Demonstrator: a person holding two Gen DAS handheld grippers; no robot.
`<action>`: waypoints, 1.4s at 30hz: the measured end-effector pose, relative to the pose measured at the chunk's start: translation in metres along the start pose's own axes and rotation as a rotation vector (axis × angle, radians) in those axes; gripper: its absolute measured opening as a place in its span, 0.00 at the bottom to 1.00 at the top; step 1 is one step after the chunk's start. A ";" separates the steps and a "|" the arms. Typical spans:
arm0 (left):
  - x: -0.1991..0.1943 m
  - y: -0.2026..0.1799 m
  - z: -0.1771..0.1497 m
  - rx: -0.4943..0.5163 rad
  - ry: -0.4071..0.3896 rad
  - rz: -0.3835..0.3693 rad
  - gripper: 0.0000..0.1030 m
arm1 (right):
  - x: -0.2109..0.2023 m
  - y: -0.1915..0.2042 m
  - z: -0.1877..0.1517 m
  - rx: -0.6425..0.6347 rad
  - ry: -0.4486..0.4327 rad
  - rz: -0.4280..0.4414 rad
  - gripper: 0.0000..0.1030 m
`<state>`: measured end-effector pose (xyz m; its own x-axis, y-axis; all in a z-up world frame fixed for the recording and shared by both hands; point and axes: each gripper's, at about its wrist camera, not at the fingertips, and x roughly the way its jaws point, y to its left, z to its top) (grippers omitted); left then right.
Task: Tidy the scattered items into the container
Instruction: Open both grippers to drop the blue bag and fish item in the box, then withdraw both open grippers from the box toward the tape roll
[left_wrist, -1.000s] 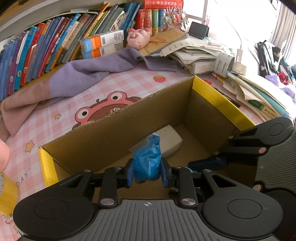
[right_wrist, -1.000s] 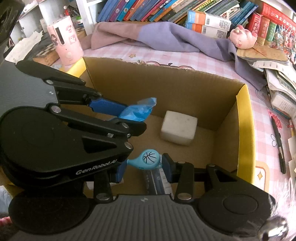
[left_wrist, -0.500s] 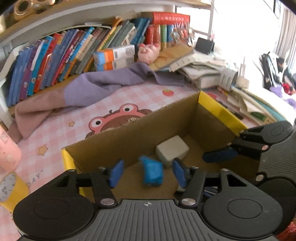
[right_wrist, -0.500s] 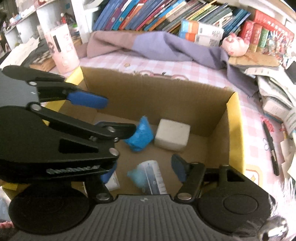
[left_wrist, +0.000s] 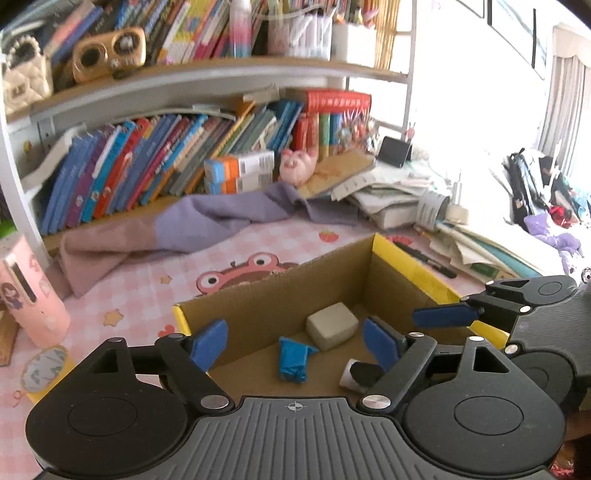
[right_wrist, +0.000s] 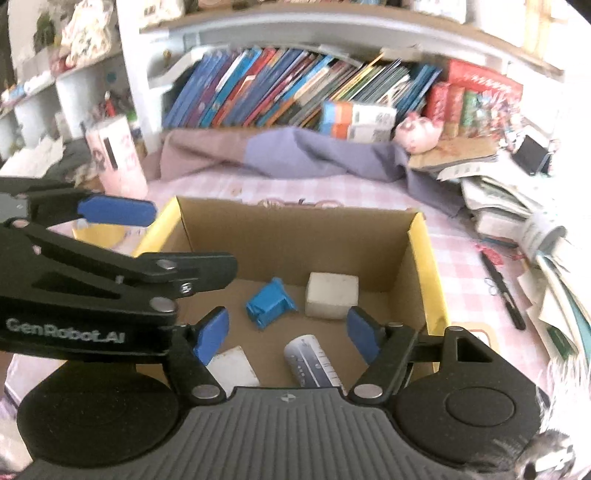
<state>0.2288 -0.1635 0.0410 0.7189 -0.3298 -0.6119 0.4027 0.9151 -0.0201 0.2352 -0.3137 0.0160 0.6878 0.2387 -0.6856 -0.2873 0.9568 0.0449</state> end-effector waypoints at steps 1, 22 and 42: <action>-0.006 0.001 -0.001 -0.003 -0.013 -0.001 0.82 | -0.005 0.003 -0.001 0.008 -0.013 -0.009 0.67; -0.101 0.033 -0.068 -0.081 -0.122 -0.050 0.83 | -0.079 0.068 -0.049 0.142 -0.149 -0.214 0.68; -0.166 0.065 -0.165 -0.087 -0.027 0.025 0.83 | -0.096 0.165 -0.117 0.167 -0.053 -0.202 0.72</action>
<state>0.0422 -0.0111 0.0112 0.7436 -0.3112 -0.5918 0.3342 0.9396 -0.0740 0.0434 -0.1988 0.0041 0.7552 0.0438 -0.6540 -0.0296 0.9990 0.0327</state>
